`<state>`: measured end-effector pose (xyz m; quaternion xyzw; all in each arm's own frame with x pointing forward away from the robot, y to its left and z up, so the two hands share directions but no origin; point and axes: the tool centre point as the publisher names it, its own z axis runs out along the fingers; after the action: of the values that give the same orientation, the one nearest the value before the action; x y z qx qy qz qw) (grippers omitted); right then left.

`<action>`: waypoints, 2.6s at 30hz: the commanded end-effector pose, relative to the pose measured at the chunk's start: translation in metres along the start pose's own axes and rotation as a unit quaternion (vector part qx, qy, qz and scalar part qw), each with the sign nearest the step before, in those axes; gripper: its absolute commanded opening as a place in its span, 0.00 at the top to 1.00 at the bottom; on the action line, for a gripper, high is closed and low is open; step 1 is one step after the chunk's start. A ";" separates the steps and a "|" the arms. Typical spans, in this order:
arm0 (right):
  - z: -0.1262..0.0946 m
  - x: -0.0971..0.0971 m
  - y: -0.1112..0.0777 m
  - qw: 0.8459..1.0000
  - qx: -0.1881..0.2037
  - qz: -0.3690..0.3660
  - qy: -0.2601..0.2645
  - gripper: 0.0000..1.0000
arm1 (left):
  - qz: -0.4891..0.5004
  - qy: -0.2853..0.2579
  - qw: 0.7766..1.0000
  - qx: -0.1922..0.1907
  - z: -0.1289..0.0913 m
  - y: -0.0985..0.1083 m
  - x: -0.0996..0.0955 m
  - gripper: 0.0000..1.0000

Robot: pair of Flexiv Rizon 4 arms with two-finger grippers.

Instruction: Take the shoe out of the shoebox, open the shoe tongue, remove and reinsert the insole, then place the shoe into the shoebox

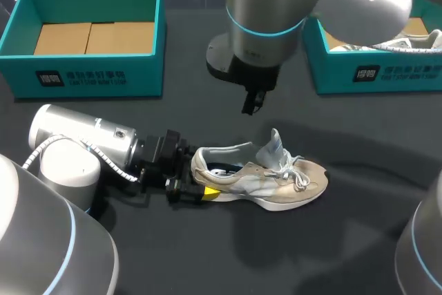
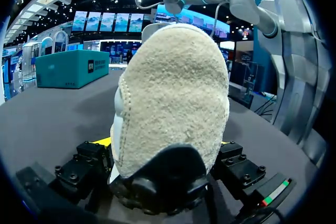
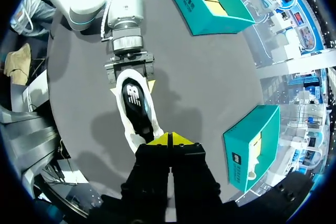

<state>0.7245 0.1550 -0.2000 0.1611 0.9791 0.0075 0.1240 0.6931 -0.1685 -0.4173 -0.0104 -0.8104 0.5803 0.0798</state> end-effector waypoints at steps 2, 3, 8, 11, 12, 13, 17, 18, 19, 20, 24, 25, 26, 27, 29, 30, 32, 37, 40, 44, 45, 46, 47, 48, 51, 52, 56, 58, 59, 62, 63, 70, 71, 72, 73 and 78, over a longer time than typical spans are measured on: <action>0.016 0.007 0.012 0.998 -0.004 -0.045 0.034 1.00 | 0.000 0.000 1.000 0.000 0.001 0.001 0.000 1.00; 0.016 0.009 0.011 0.999 0.004 -0.039 0.035 1.00 | 0.000 0.000 1.000 0.000 0.001 0.001 0.000 1.00; 0.016 0.009 0.011 0.999 0.004 -0.039 0.035 1.00 | 0.000 0.000 1.000 0.000 0.001 0.001 0.000 1.00; 0.016 0.009 0.011 0.999 0.004 -0.039 0.035 1.00 | 0.000 0.000 1.000 0.000 0.001 0.001 0.000 1.00; 0.016 0.009 0.011 0.999 0.004 -0.039 0.035 1.00 | 0.000 0.000 1.000 0.000 0.001 0.001 0.000 1.00; 0.016 0.009 0.011 0.999 0.004 -0.039 0.035 1.00 | 0.000 0.000 1.000 0.000 0.001 0.001 0.000 1.00; 0.018 0.011 0.014 0.998 0.005 -0.044 0.035 1.00 | 0.000 0.000 1.000 0.000 0.001 0.001 0.000 1.00; 0.021 0.014 0.018 0.998 0.011 -0.049 0.036 1.00 | 0.000 0.000 1.000 0.000 0.001 0.001 0.000 1.00; 0.023 0.017 0.022 0.998 0.019 -0.057 0.036 1.00 | 0.000 0.000 1.000 0.000 0.001 0.001 0.000 1.00; 0.024 0.020 0.025 0.997 0.022 -0.063 0.037 1.00 | 0.000 0.000 1.000 0.000 0.001 0.001 0.000 1.00; 0.034 0.031 0.031 0.996 0.022 -0.077 0.041 1.00 | 0.000 0.000 1.000 0.000 0.001 0.001 0.000 1.00; 0.037 0.033 0.033 0.995 0.020 -0.081 0.045 1.00 | 0.000 0.000 1.000 0.000 0.001 0.001 0.000 1.00; 0.041 0.035 0.035 0.995 0.021 -0.083 0.048 1.00 | 0.000 0.000 1.000 0.000 0.001 0.001 0.000 1.00; 0.044 0.037 0.036 0.995 0.018 -0.085 0.051 1.00 | 0.000 0.000 1.000 0.000 0.001 0.001 0.000 1.00; 0.050 0.041 0.039 0.995 0.009 -0.088 0.054 1.00 | 0.000 0.000 1.000 0.000 0.001 0.001 0.000 1.00; 0.052 0.043 0.040 0.995 0.004 -0.090 0.053 1.00 | 0.000 0.000 1.000 0.000 0.001 0.001 0.000 1.00; 0.057 0.048 0.041 0.994 -0.001 -0.092 0.056 1.00 | 0.000 0.000 1.000 0.000 0.001 0.001 0.000 1.00; 0.070 0.060 0.043 0.993 -0.006 -0.094 0.065 1.00 | 0.000 0.000 1.000 0.000 0.001 0.001 0.000 1.00; 0.076 0.063 0.040 0.993 -0.010 -0.090 0.076 1.00 | 0.000 0.000 1.000 0.000 0.001 0.001 0.000 1.00; 0.076 0.063 0.040 0.993 -0.010 -0.090 0.076 1.00 | 0.000 0.000 1.000 0.000 0.001 0.001 0.000 1.00; 0.076 0.063 0.040 0.993 -0.010 -0.090 0.076 1.00 | 0.000 0.000 1.000 0.000 0.001 0.001 0.000 1.00; 0.076 0.063 0.040 0.993 -0.010 -0.090 0.076 1.00 | 0.000 0.000 1.000 0.000 0.001 0.001 0.000 1.00; 0.076 0.063 0.040 0.993 -0.010 -0.090 0.076 1.00 | 0.000 0.000 1.000 0.000 0.001 0.001 0.000 1.00; 0.076 0.063 0.040 0.993 -0.010 -0.090 0.076 1.00 | 0.000 0.000 1.000 0.000 0.001 0.001 0.000 1.00; 0.076 0.063 0.040 0.993 -0.010 -0.090 0.076 1.00 | 0.000 0.000 1.000 0.000 0.001 0.001 0.000 1.00; 0.078 0.062 0.041 0.993 -0.008 -0.093 0.074 1.00 | 0.000 0.000 1.000 0.000 0.001 0.001 0.000 1.00; 0.086 0.062 0.044 0.993 -0.010 -0.098 0.067 1.00 | 0.000 0.000 1.000 0.000 0.001 0.001 0.000 1.00; 0.090 0.063 0.045 0.993 -0.011 -0.101 0.067 1.00 | 0.000 0.000 1.000 0.000 0.001 0.001 0.000 1.00; 0.091 0.064 0.045 0.992 -0.011 -0.101 0.068 1.00 | 0.000 0.000 1.000 0.000 0.001 0.001 0.000 1.00; 0.095 0.066 0.046 0.992 -0.009 -0.103 0.068 1.00 | 0.000 0.000 1.000 0.000 0.001 0.001 0.000 1.00; 0.097 0.067 0.046 0.992 -0.010 -0.103 0.068 1.00 | 0.000 0.000 1.000 0.000 0.001 0.001 0.000 1.00; 0.107 0.071 0.047 0.993 -0.018 -0.101 0.065 1.00 | 0.000 0.000 1.000 0.000 0.001 0.001 0.000 1.00; 0.109 0.071 0.047 0.993 -0.016 -0.100 0.064 1.00 | 0.000 0.000 1.000 0.000 0.001 0.001 0.000 1.00; 0.110 0.072 0.047 0.993 -0.014 -0.099 0.063 1.00 | 0.000 0.000 1.000 0.000 0.001 0.001 0.000 1.00; 0.112 0.072 0.046 0.993 -0.013 -0.098 0.062 1.00 | 0.000 0.000 1.000 0.000 0.001 0.001 0.000 1.00; 0.125 0.073 0.042 0.994 -0.014 -0.094 0.058 1.00 | 0.000 0.000 1.000 0.000 0.001 0.001 0.000 1.00</action>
<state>0.7012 0.2145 -0.3267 0.0655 0.9953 0.0161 0.0690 0.6931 -0.1684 -0.4173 -0.0104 -0.8104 0.5803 0.0798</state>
